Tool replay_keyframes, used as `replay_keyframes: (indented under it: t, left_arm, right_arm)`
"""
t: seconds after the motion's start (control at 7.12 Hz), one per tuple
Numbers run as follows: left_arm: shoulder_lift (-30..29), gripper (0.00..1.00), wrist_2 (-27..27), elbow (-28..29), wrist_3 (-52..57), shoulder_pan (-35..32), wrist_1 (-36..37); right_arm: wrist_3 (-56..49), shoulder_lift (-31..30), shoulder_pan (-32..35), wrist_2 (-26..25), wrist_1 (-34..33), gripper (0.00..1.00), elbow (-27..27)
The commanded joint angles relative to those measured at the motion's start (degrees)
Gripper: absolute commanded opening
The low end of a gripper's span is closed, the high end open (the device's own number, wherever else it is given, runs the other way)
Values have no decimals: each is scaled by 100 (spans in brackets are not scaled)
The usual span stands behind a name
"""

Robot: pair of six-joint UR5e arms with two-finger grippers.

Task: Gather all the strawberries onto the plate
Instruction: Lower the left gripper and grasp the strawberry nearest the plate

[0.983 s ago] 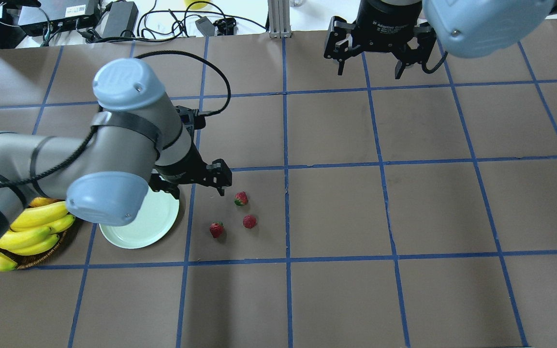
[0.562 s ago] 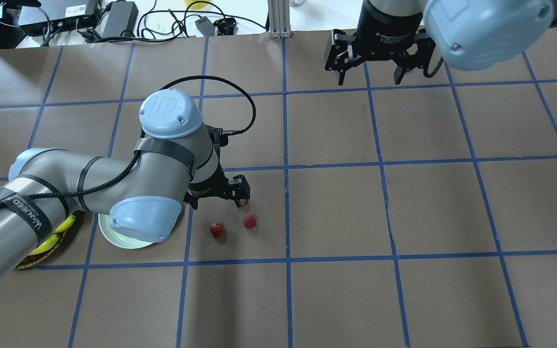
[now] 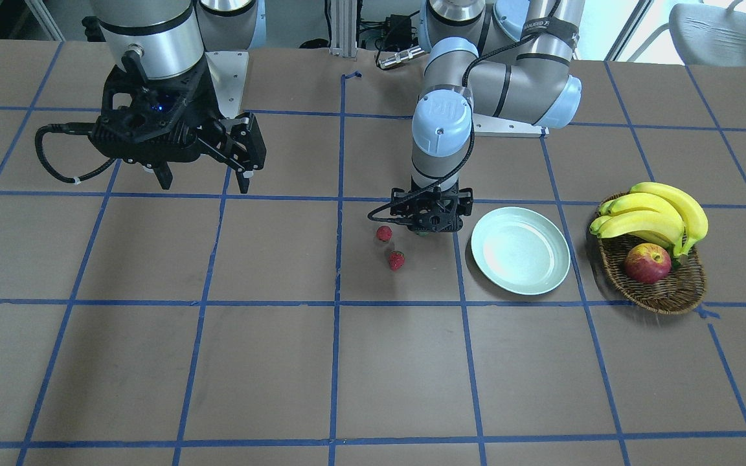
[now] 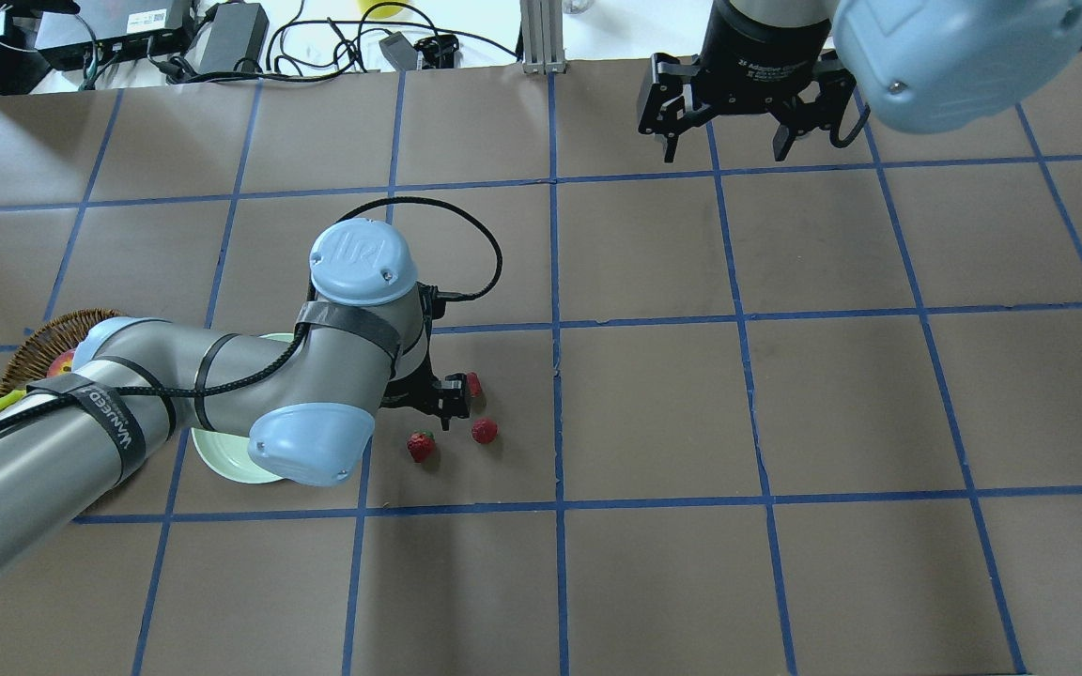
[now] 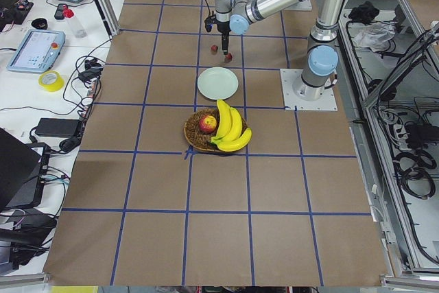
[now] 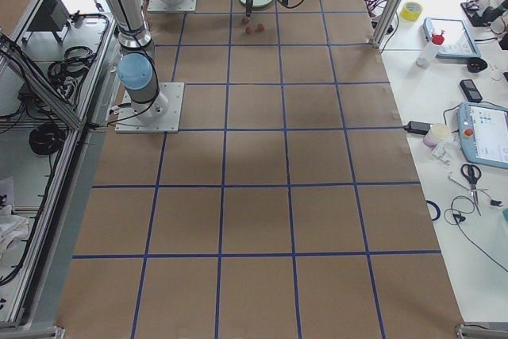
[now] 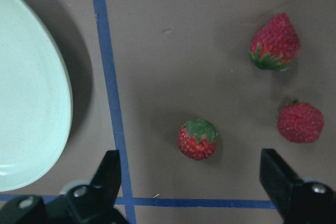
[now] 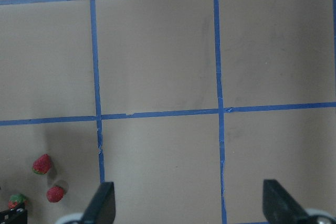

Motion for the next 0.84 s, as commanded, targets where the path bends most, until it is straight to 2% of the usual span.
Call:
replay_keyframes:
  t: [0.0,0.7]
  left_arm:
    - [-209,94,-18,-5,14,0,51]
    - [-448,93,-185,-13,14,0,69]
  right_arm:
    - [2,-28,-322,-2,41,100,-112]
    - [-7,-152,-333,25,76,100,11]
